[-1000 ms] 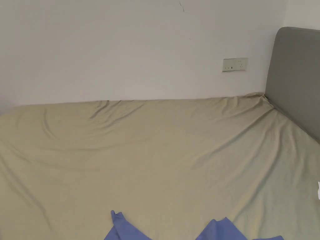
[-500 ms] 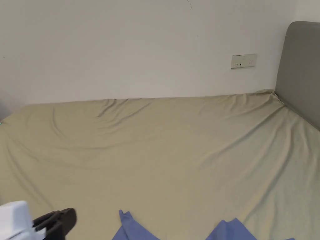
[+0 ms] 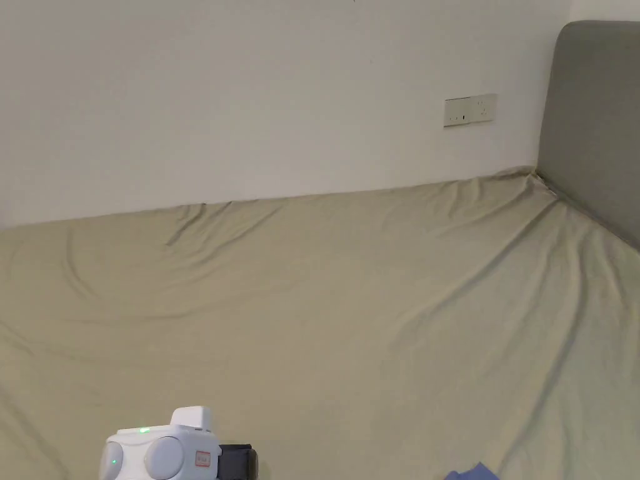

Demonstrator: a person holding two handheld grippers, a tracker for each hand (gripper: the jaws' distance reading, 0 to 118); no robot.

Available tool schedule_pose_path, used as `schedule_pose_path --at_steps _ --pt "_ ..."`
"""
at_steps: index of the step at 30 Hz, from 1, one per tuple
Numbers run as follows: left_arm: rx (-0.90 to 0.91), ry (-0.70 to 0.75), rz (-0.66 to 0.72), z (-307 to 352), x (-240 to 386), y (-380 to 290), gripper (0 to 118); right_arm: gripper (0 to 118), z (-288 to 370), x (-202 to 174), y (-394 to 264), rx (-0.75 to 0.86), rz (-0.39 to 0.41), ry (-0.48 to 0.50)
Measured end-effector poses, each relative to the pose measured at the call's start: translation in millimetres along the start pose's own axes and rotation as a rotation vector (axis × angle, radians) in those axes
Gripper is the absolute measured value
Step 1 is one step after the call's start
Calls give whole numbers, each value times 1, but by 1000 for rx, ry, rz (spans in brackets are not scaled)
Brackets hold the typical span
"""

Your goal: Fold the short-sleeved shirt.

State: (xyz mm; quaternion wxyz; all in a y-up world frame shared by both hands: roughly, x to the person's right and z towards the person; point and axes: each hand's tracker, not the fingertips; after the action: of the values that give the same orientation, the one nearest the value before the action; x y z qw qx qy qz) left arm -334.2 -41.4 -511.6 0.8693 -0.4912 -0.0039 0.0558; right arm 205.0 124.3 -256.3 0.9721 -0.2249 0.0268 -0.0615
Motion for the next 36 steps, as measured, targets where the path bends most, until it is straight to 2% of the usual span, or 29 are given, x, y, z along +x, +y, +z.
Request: schedule_pose_path --at_steps 1,3,5,8,11,14,17,18,19,20,21,22,23,24,26,27,28,29,31,32,33,34,35,36 --pt "-20 -5 2 -7 1 -1 97 0 -3 0 -1 -9 -3 5" --pt "-69 15 -30 -2 12 -12 68 0 -9 -2 -4 -29 -19 17" --pt "-38 6 -61 1 13 -16 31 0 -14 -4 -6 -34 -19 21" --pt "21 -10 -85 12 16 -24 6 0 -24 -7 -9 -56 -9 35" --pt "51 -28 -53 26 15 -26 5 0 -42 -10 -11 -83 8 63" --pt "121 -58 27 51 2 -26 5 0 -73 -21 -4 -112 63 98" --pt "199 -103 73 84 -4 -34 4 2 -125 -20 -7 -170 58 186" --pt "232 -120 84 99 -7 -37 4 16 -148 -22 -9 -217 67 229" --pt "254 -130 93 109 -3 -42 4 55 -171 -24 -14 -255 91 274" --pt "280 -148 108 124 -4 -46 4 114 -197 -20 -22 -296 87 287" --pt "313 -169 119 136 -6 -50 4 118 -218 -24 -29 -356 104 291" --pt "339 -194 132 150 -8 -55 4 107 -242 -30 -38 -440 125 314" --pt "375 -195 164 162 -6 -60 4 101 -258 -32 -50 -450 138 314" --pt "397 -207 157 172 -6 -64 4 103 -272 -38 -57 -493 145 335" --pt "412 -206 146 191 -6 -70 4 101 -303 -50 -78 -574 237 319" --pt "422 -204 142 195 -6 -74 4 97 -315 -56 -88 -611 283 308" --pt "426 -208 146 198 -7 -76 4 88 -318 -59 -88 -638 310 302" --pt "427 -208 147 200 -8 -77 4 88 -324 -63 -95 -669 341 295" --pt "423 -195 144 197 -8 -80 4 75 -326 -74 -108 -731 352 260" --pt "412 -167 120 196 -8 -81 4 73 -305 -78 -98 -620 407 232" --pt "412 -152 113 194 -9 -83 4 62 -298 -80 -98 -606 411 262" --pt "405 -148 109 193 -11 -83 4 37 -296 -80 -100 -622 377 314" --pt "400 -141 116 190 -10 -85 4 6 -293 -81 -103 -638 367 336" --pt "397 -143 138 190 -12 -87 4 6 -277 -88 -98 -610 374 305"
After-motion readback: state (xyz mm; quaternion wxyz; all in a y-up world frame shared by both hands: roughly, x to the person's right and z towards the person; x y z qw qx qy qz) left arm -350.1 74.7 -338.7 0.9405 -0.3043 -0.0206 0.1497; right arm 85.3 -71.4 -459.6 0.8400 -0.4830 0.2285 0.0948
